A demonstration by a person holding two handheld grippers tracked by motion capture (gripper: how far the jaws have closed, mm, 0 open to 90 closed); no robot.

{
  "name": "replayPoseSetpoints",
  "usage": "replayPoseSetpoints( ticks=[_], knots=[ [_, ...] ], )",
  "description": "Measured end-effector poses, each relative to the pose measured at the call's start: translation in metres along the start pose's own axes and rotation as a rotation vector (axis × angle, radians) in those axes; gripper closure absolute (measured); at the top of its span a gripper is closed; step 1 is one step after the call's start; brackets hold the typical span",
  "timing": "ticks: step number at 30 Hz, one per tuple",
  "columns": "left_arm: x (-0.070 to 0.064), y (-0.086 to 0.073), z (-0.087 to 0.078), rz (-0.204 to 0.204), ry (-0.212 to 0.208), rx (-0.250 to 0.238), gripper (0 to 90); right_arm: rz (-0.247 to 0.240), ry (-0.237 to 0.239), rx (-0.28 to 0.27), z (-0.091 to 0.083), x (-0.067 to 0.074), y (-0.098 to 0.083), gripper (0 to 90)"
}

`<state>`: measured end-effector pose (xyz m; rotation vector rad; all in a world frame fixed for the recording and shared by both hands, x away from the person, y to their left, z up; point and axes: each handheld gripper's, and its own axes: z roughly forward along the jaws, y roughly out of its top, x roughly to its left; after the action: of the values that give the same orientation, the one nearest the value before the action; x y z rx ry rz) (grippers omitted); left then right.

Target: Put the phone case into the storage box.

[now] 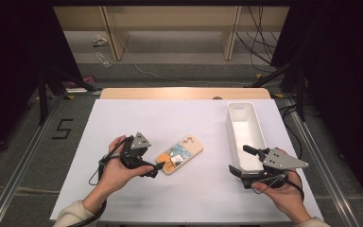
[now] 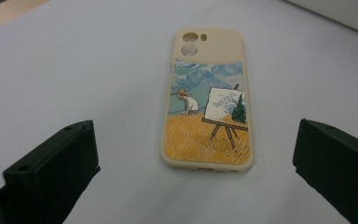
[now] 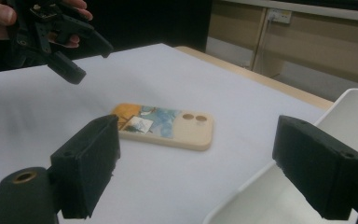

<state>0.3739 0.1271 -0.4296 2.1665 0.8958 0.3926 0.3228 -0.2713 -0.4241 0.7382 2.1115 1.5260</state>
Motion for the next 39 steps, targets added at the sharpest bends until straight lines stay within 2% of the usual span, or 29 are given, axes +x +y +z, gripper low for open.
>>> replayPoseSetpoints(
  ticks=[14, 18, 19, 27, 32, 33, 39],
  knots=[
    [-0.006, 0.014, 0.038, 0.015, -0.030, 0.138, 0.0, -0.002, -0.002, 0.003, -0.002, 0.002, -0.001, 15.7],
    [-0.006, 0.019, 0.046, 0.022, -0.032, 0.190, 0.0, 0.001, -0.003, 0.001, -0.003, 0.002, -0.001, 15.7],
    [-0.006, 0.019, 0.046, 0.022, -0.032, 0.190, 0.0, 0.000, -0.004, 0.001, -0.003, 0.002, -0.001, 15.7],
    [-0.006, 0.026, 0.059, 0.064, -0.063, 0.283, 0.0, -0.001, -0.008, 0.001, -0.003, 0.002, -0.001, 15.7],
    [-0.007, 0.028, 0.064, 0.082, -0.076, 0.316, 0.0, 0.000, -0.007, 0.001, -0.003, 0.002, -0.001, 15.7],
    [-0.007, 0.029, 0.067, 0.096, -0.083, 0.335, 0.0, 0.001, -0.008, 0.002, -0.003, 0.002, -0.002, 15.7],
    [-0.008, 0.031, 0.072, 0.118, -0.085, 0.357, 0.0, 0.002, -0.009, 0.000, -0.004, 0.002, -0.002, 15.7]
  ],
)
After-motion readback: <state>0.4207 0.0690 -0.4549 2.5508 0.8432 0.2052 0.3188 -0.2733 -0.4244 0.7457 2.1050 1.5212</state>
